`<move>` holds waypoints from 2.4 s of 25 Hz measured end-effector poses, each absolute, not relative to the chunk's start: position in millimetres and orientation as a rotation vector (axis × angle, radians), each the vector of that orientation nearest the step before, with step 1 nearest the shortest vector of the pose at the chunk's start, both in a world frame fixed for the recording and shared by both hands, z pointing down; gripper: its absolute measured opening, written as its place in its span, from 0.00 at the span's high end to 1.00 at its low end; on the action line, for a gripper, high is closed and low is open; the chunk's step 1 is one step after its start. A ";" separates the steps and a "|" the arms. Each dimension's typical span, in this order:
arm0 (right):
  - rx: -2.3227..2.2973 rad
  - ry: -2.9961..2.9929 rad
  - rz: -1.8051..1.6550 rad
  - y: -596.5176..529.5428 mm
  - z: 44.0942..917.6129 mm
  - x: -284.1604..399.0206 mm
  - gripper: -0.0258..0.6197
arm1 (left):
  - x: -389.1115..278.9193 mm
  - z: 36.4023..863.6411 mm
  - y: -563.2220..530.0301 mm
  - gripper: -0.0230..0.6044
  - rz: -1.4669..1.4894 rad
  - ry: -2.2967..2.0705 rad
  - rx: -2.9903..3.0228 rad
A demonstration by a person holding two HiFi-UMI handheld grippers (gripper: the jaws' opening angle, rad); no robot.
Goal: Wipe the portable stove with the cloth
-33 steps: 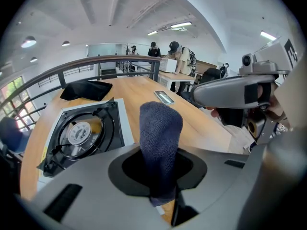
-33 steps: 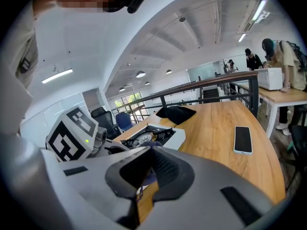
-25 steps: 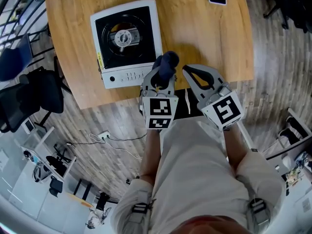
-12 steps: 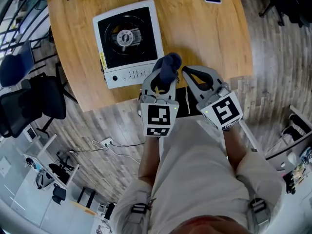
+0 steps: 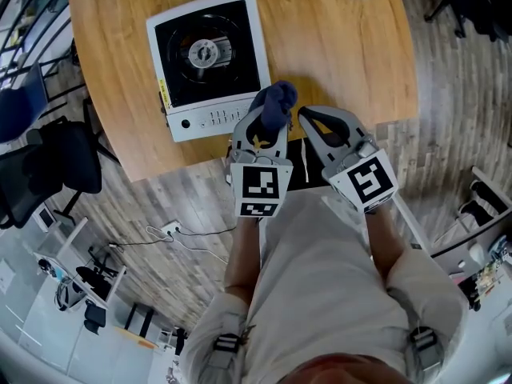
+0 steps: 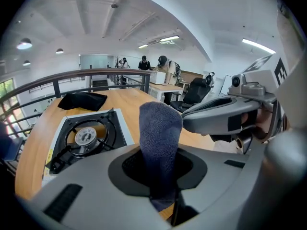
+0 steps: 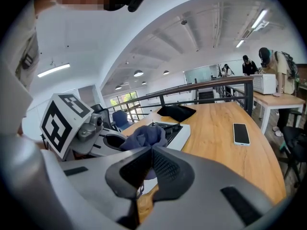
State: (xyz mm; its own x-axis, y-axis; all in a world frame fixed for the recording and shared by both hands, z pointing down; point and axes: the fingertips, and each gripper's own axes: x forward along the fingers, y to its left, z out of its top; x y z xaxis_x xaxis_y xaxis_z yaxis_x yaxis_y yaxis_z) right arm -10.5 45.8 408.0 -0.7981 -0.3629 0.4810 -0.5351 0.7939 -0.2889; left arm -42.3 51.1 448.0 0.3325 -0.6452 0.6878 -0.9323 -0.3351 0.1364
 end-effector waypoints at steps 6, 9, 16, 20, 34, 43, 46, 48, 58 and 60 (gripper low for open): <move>0.641 -2.555 0.602 51.2 424.0 -20.6 0.93 | -46.3 464.6 54.7 0.81 0.702 -1.370 2.088; 0.626 -2.546 0.610 54.2 428.9 -24.8 0.93 | -47.3 474.5 57.3 0.81 0.713 -1.362 2.082; 0.603 -2.534 0.614 60.9 437.2 -31.3 0.93 | -50.4 495.3 64.5 0.81 0.727 -1.355 2.053; 0.600 -2.535 0.611 61.3 436.5 -32.0 0.93 | -54.9 501.0 65.4 0.81 0.746 -1.383 2.027; 0.564 -2.534 0.571 66.5 438.4 -36.6 0.93 | -76.6 499.8 77.3 0.81 0.763 -1.444 1.980; 0.529 -2.529 0.582 71.2 437.0 -54.7 0.93 | -119.0 499.1 87.3 0.81 0.764 -1.538 1.900; 0.509 -2.530 0.576 73.1 436.7 -61.2 0.93 | -133.8 498.8 91.6 0.81 0.766 -1.567 1.872; 0.494 -2.530 0.570 74.3 437.2 -66.4 0.93 | -142.9 499.5 94.1 0.81 0.761 -1.585 1.854; 0.425 -2.530 0.542 76.7 435.7 -89.0 0.93 | -184.5 498.1 103.4 0.81 0.733 -1.676 1.757; 0.412 -2.528 0.539 78.0 436.7 -95.1 0.93 | -194.6 498.8 106.0 0.81 0.732 -1.693 1.738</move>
State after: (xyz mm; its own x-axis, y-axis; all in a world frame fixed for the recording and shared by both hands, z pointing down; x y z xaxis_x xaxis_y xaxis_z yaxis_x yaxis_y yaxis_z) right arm -95.1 78.0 436.7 -0.8193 -0.1803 0.5442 -0.3867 0.8746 -0.2924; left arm -194.6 106.0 498.8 0.0352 -0.6695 0.7420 -0.9992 -0.0085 0.0397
